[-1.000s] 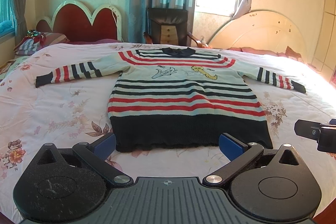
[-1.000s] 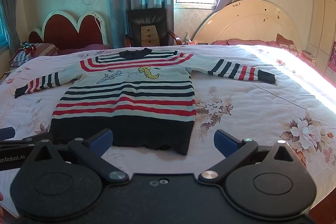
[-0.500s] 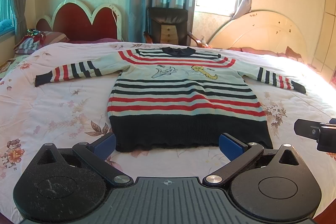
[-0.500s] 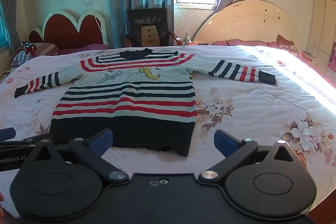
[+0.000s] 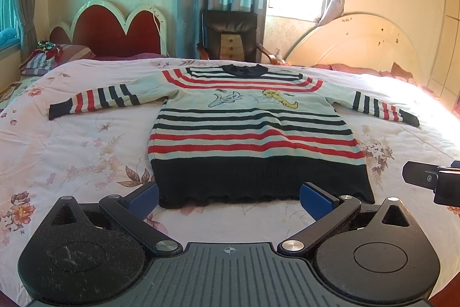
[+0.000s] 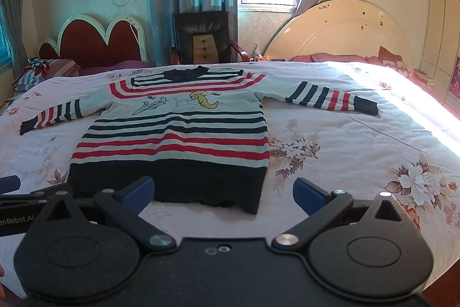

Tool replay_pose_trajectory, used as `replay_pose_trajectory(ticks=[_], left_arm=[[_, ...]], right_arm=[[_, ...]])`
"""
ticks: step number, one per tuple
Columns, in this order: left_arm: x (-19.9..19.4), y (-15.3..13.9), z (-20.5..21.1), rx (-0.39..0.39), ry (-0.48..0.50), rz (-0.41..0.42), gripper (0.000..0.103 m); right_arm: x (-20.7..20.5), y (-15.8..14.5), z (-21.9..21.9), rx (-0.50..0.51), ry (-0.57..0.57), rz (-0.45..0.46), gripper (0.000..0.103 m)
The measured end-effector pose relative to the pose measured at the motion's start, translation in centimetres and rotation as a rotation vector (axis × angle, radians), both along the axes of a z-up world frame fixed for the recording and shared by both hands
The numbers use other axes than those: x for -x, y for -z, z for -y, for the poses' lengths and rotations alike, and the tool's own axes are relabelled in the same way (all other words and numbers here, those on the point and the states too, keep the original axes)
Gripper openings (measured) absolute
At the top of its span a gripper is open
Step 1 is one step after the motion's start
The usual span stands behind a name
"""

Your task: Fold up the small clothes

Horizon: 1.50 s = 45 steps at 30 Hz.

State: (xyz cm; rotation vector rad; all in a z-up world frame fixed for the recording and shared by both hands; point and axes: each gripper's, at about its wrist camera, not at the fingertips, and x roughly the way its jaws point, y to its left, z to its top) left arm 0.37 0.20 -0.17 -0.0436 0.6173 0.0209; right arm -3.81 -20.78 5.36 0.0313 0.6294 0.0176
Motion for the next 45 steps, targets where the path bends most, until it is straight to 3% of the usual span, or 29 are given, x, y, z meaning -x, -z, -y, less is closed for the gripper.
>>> replay_pose_trajectory(ticks=[33,36,39,41,45], left_arm=[[-0.8,0.3,0.3,-0.028,0.024,0.004,0.103],[-1.7,0.4,1.3,-0.007,0.073,0.008,0.103],[-3.5,0.7,2.5,0.042,0.113,-0.02,0.103],[-4.6,0.7,3.1,0.085,0.175,0.01,0.103],[-8.4,0.6,4.5,0.093,0.178,0.045,0.103]], right_arm=[[-0.9,0.8,-0.2,-0.003,0.001,-0.03,0.102],[-1.0,1.1,1.1,-0.013,0.026,-0.037,0.102],[-1.5,0.9,4.0,-0.083,0.087,-0.027,0.102],[-2.1,0.5,6.6,-0.141,0.14,0.011,0.102],[-4.9,-0.2,12.3,-0.191,0.247,0.053,0.101]])
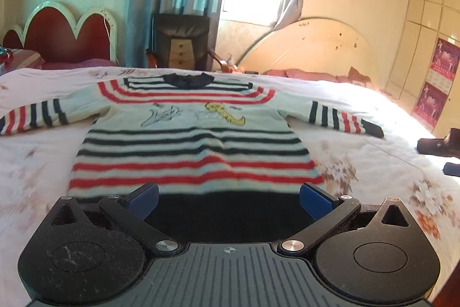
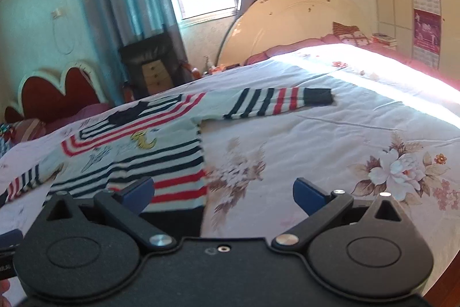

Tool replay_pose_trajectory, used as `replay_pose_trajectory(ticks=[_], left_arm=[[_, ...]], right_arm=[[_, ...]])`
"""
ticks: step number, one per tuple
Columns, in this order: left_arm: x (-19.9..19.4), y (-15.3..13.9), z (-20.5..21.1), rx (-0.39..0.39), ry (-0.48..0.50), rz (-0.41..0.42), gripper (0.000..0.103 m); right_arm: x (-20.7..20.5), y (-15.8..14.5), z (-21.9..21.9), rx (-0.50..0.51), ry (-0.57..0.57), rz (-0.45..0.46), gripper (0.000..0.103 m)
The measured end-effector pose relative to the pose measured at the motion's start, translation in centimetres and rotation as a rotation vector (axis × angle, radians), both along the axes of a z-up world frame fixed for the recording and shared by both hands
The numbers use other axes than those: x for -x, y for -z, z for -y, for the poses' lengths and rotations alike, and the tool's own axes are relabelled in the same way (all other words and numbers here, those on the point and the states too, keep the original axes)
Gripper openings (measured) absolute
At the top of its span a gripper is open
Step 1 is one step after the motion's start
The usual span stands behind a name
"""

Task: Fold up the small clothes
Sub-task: 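Grasp a dark sleeve cuff with the right tool and fold it across the chest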

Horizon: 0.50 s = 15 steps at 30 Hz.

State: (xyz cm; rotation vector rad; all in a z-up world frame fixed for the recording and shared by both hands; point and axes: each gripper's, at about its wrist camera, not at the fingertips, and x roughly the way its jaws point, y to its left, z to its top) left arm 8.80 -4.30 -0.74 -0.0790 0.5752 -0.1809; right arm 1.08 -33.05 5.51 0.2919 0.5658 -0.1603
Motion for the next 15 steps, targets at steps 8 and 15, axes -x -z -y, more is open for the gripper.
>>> replay_pose_trajectory(ticks=[8,15], left_arm=[[-11.7,0.7,2.7,0.017,-0.066,-0.023,0.103],[-19.4,4.1,5.1,0.095,-0.124,-0.094,0.103]], right_arm=[[-9.7,1.8,11.4,-0.113,0.152,0.054,0.062],[-19.9,9.3,20.9,-0.324,0.276,0.0,0.041]])
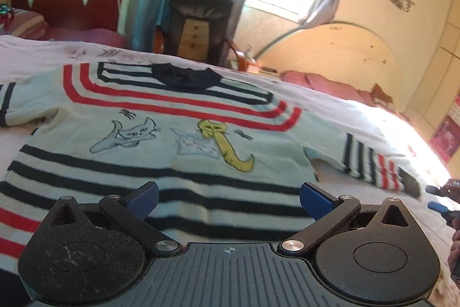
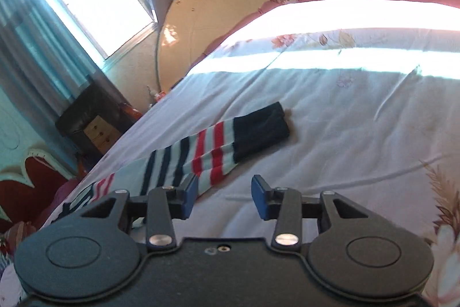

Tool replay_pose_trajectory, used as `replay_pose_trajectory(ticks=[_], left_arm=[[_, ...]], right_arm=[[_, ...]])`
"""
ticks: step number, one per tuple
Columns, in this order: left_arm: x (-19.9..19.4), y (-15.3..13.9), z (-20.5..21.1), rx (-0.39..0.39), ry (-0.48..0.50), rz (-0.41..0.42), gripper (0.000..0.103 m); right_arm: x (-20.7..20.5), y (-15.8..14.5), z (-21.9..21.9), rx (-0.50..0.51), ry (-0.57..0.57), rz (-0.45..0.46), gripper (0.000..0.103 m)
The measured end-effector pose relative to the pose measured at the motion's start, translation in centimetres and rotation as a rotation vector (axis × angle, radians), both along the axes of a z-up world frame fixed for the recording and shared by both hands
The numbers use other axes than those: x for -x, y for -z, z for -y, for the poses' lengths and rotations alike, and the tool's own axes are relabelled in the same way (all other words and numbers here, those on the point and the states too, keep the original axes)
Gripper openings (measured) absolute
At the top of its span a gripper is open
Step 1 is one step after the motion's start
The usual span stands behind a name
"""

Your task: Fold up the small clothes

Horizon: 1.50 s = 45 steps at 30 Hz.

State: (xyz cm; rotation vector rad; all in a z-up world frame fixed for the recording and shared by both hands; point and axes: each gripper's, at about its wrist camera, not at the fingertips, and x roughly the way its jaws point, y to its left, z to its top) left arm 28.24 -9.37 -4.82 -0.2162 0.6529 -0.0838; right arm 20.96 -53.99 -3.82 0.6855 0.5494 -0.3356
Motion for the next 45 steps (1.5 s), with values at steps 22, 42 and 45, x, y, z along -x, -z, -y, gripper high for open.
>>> replay_pose_trajectory(ticks=[22,42,45], left_arm=[[-7.0,2.5,-7.5,-0.095,-0.121,-0.086,0.103],[-8.7,3.7,-22.3,0.089,-0.166,-0.066,0.103],[-8.8,4.2,-22.9,0.122,-0.175,-0.065,0.103]], right_arm=[[-8.2,3.6,2.8,0.123,0.027,-0.027,0.007],[-16.8,2.3,-34.5,0.163,-0.673,0.059,0.007],[-16.7,3.6,-37.0,0.243,-0.721,0.029,0.011]])
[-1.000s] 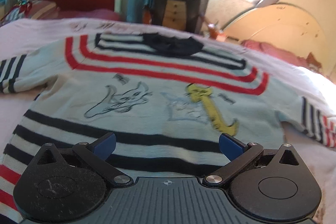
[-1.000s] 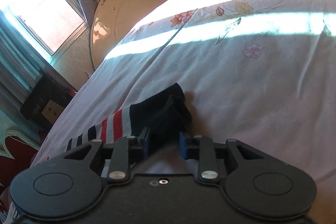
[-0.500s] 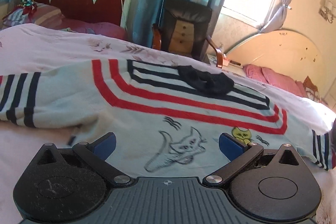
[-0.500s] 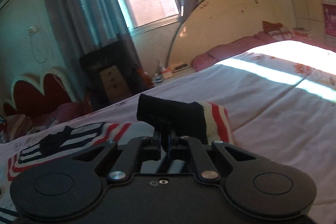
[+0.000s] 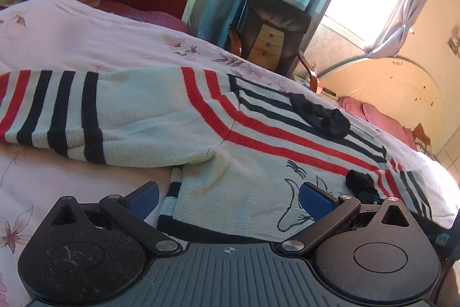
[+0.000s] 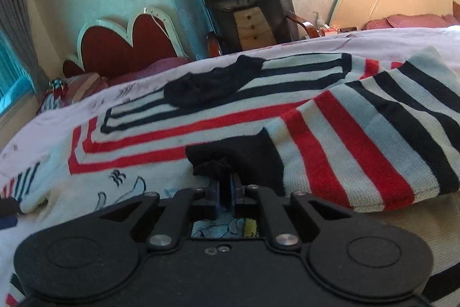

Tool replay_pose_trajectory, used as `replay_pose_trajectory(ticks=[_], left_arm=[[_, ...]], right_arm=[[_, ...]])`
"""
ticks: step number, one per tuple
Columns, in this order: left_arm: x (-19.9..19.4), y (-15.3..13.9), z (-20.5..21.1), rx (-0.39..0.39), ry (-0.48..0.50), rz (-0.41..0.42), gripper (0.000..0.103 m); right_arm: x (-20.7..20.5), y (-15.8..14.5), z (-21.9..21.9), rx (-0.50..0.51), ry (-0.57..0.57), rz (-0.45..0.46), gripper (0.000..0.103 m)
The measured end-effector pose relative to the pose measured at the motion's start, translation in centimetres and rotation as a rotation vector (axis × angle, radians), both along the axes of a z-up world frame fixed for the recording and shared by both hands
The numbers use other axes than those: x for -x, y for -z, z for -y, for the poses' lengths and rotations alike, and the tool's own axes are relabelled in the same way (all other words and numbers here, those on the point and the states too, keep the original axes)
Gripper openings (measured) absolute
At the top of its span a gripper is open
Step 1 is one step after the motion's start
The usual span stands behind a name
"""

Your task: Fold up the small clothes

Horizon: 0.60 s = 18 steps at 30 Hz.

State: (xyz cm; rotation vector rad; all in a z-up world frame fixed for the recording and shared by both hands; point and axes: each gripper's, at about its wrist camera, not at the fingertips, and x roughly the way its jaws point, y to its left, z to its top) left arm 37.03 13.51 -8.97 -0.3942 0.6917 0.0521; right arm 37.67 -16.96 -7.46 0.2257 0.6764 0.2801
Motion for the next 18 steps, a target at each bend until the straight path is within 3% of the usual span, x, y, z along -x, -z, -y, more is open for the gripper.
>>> replay_pose_trajectory(ticks=[3,6,9,10,11,12,14,18], left_arm=[[-0.5,0.4,0.6,0.053,0.018,-0.003,0.103],[-2.0,0.7,3.2,0.118,0.102,0.005,0.102],[-4.4,1.3,7.1,0.199,0.223,0.008,0.1],[-5.5,1.7,8.6,0.229,0.264,-0.006,0.089],[-6.9,2.1,10.1,0.25,0.304,-0.03,0.061],[-8.1,2.6,11.4,0.246,0.328,-0.062,0.057],[-10.3,3.3,14.2,0.193,0.34,-0.112,0.057],[-12.9,3.1,17.2,0.131,0.353,-0.101,0.054]], right_arm=[[1.4,-0.8,-0.9,0.054,-0.025,0.045,0.026],[4.0,-2.4,0.8,0.034,0.022,0.114,0.028],[5.6,-3.1,3.8,-0.028,0.127,0.107,0.029],[6.1,-3.2,4.9,-0.059,0.163,0.096,0.029],[6.6,-3.3,5.9,-0.077,0.191,0.087,0.029],[7.0,-3.3,6.8,-0.088,0.219,0.078,0.029],[7.8,-3.5,8.2,-0.095,0.255,0.076,0.029],[9.2,-3.6,11.0,-0.111,0.306,0.063,0.03]])
